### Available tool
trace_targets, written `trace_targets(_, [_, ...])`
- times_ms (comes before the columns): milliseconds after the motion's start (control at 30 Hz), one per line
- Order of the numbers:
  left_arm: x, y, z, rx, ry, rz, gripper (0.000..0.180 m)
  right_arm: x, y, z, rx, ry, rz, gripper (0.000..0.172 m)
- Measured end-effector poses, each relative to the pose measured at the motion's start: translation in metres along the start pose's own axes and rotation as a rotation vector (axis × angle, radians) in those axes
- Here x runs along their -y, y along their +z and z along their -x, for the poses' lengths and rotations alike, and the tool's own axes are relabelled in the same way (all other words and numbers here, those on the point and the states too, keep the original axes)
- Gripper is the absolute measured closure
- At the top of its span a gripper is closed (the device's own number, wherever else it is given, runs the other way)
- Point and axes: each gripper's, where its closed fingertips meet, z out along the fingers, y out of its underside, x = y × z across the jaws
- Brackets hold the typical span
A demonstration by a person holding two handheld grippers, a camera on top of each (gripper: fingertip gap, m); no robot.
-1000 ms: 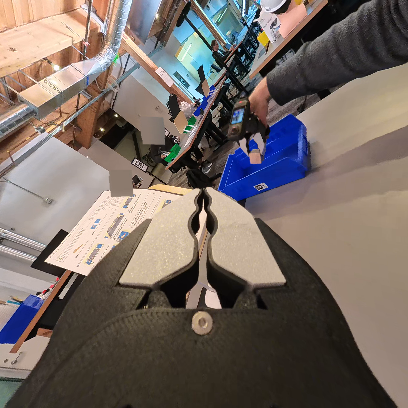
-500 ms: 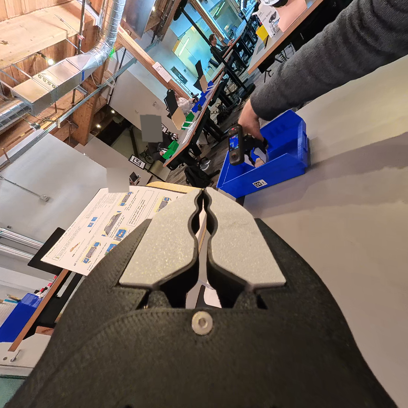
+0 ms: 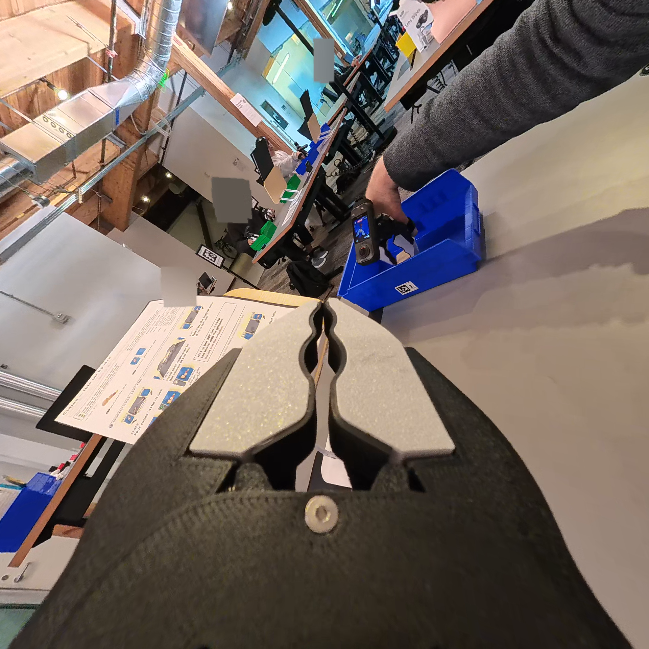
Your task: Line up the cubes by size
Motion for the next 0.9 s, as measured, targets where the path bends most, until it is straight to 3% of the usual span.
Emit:
trace_targets(267, [0.000,-0.002,0.000,0.001,0.005,0.000,0.180,-0.003,-0.030,-0.006,-0.123,0.043,-0.028,0.120])
trace_targets(567, [-0.012,-0.021,0.026,0.125,-0.029,0.056,0.179,0.045,-0.160,0.026,-0.555,0.125,-0.336,0.125])
trace_targets(767, [-0.062,-0.054,0.067,0.341,-0.131,0.274,0.161,0.140,-0.232,0.098,-0.713,0.037,-0.689,0.125])
trace_targets(900, [-0.132,-0.066,0.053,0.226,-0.122,0.497,0.149,0.195,-0.242,0.139,-0.674,-0.089,-0.818,0.126])
